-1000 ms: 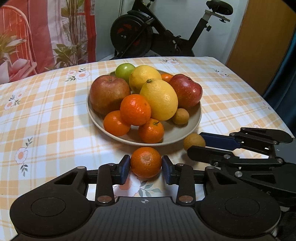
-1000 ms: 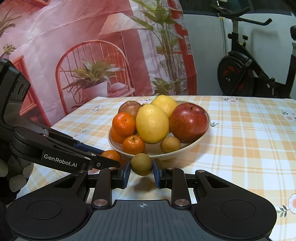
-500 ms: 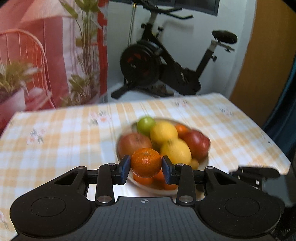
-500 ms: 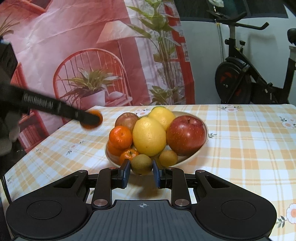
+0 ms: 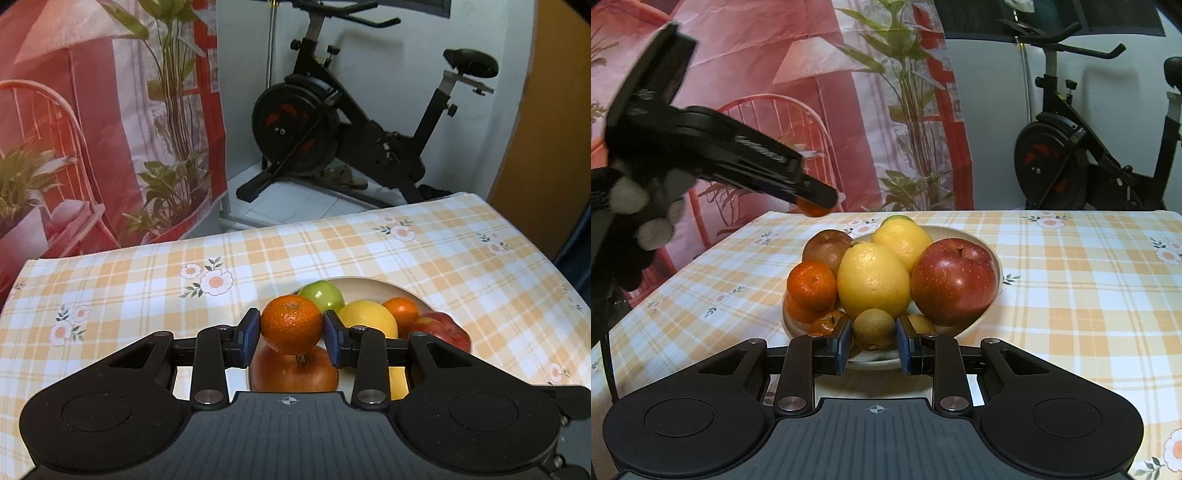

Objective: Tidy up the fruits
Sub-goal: 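Lift the tangerine with the left gripper and carry it over the plate, then lower the tangerine onto the plate and open the left gripper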

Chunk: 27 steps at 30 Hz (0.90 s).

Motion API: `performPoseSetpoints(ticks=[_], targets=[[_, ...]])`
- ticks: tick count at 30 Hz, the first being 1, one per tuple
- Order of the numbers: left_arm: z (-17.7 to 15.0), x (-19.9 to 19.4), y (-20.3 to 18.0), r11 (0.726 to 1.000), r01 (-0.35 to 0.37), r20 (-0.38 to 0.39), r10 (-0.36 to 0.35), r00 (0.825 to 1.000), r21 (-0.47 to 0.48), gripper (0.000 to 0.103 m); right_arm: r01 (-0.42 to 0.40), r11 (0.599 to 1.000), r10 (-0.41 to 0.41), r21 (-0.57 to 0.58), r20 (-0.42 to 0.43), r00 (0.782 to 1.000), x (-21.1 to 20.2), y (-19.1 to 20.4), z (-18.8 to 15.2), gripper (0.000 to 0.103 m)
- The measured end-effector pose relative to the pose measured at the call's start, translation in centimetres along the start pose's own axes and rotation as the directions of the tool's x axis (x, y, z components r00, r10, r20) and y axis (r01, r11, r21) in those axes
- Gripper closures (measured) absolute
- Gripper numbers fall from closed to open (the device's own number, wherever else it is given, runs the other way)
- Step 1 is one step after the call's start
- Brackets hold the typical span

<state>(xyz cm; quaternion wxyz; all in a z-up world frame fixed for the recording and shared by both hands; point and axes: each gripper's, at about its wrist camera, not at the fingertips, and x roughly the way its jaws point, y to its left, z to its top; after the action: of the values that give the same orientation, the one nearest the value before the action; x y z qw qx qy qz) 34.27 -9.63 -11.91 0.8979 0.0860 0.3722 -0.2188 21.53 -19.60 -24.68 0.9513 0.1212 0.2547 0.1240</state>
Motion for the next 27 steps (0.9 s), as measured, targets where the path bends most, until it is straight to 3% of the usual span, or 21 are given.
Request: performPoseSetpoints(ticks=[10,27], targets=[[0.6,4.2,-1.2,0.999,0.000,-0.065,0.003,0.998,0.042,0.064,0.011,1.000,-0.011,0.003,-0.016,1.000,0.3,0.0,-0.1,0.079],[0.4,4.9,-0.9,1.000,0.004,-0.074,-0.002,0.997,0.022,0.063,0.011,1.000,-0.011,0.002,-0.018,1.000,0.6,-0.1,-0.2,0.078]])
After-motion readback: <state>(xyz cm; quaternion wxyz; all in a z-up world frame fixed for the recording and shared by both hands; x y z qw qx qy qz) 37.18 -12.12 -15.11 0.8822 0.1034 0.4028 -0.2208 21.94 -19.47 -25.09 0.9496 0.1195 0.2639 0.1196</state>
